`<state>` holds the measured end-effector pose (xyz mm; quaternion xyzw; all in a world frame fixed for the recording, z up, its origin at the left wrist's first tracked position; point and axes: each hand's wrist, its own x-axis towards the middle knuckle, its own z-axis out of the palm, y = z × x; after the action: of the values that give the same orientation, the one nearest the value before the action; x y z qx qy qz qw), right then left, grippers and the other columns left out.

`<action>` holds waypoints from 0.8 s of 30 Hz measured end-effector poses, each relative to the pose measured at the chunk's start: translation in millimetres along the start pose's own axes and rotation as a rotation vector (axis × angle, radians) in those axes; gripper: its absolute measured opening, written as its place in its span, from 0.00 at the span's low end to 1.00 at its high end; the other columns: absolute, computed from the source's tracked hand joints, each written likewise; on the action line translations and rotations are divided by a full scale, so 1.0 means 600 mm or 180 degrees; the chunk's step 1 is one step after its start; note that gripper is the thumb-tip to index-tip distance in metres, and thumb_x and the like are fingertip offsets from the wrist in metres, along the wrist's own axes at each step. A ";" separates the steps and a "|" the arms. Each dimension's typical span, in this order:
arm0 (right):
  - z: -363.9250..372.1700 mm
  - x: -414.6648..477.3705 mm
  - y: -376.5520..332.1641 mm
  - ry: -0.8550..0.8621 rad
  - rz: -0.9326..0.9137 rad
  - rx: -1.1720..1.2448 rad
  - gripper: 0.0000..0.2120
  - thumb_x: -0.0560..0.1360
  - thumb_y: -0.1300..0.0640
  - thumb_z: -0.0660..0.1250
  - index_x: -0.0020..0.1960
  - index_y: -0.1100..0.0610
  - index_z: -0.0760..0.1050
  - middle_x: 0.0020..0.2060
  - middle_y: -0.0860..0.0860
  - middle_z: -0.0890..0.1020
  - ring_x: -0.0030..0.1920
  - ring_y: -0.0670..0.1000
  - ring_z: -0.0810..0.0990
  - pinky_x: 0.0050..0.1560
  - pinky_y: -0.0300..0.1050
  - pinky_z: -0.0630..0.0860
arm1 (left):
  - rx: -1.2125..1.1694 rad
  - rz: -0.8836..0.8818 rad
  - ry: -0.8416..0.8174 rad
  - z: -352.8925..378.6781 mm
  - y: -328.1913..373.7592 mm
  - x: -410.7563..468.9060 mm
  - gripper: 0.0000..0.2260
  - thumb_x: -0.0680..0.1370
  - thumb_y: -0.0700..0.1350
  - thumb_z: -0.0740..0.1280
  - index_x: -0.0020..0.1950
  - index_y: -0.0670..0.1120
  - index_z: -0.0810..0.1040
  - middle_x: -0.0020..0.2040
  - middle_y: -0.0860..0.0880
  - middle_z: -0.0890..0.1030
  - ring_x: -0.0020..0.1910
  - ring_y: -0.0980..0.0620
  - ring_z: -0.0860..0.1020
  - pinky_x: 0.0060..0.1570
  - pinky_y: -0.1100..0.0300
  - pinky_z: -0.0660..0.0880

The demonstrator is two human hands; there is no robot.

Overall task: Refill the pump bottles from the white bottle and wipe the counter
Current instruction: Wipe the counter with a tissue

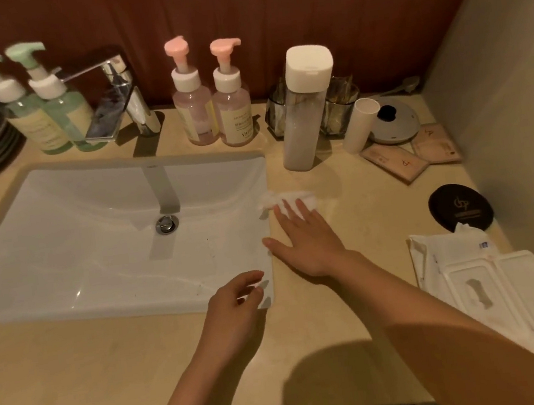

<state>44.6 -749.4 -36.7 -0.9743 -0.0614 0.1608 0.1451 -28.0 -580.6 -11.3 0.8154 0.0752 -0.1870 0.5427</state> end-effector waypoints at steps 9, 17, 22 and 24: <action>0.050 -0.187 -0.018 -0.0106 -0.0422 -0.0495 0.37 0.75 0.31 0.40 0.77 0.51 0.53 0.76 0.48 0.55 0.75 0.53 0.54 0.70 0.48 0.51 | 0.0598 0.0050 -0.0205 0.006 -0.002 0.002 0.21 0.77 0.34 0.57 0.65 0.50 0.76 0.65 0.55 0.75 0.61 0.59 0.69 0.57 0.68 0.62; 0.020 -0.201 0.048 -0.0375 -0.0015 -0.0723 0.47 0.70 0.26 0.34 0.75 0.58 0.53 0.74 0.55 0.57 0.72 0.60 0.60 0.67 0.59 0.66 | 0.0691 0.0240 -0.0323 0.016 0.005 0.006 0.20 0.75 0.35 0.58 0.61 0.54 0.74 0.63 0.56 0.73 0.63 0.57 0.69 0.58 0.65 0.62; -0.040 -0.117 0.093 -0.0465 0.0453 -0.0652 0.47 0.71 0.27 0.43 0.75 0.57 0.30 0.74 0.54 0.33 0.74 0.59 0.35 0.75 0.54 0.42 | 0.0637 0.0231 -0.0299 0.013 0.003 0.005 0.20 0.76 0.36 0.58 0.63 0.54 0.74 0.62 0.57 0.73 0.60 0.59 0.70 0.55 0.66 0.64; -0.053 -0.073 0.097 -0.0443 0.0610 -0.0502 0.46 0.73 0.29 0.45 0.76 0.58 0.33 0.75 0.55 0.36 0.74 0.60 0.36 0.75 0.55 0.43 | 0.0621 0.0224 -0.0281 0.014 0.003 0.005 0.19 0.76 0.36 0.59 0.62 0.53 0.74 0.61 0.57 0.73 0.59 0.59 0.70 0.52 0.68 0.65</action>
<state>18.0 -820.2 -12.6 -0.9706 0.0095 0.2358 0.0474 -26.6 -589.4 -13.6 0.8574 0.0039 -0.2100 0.4698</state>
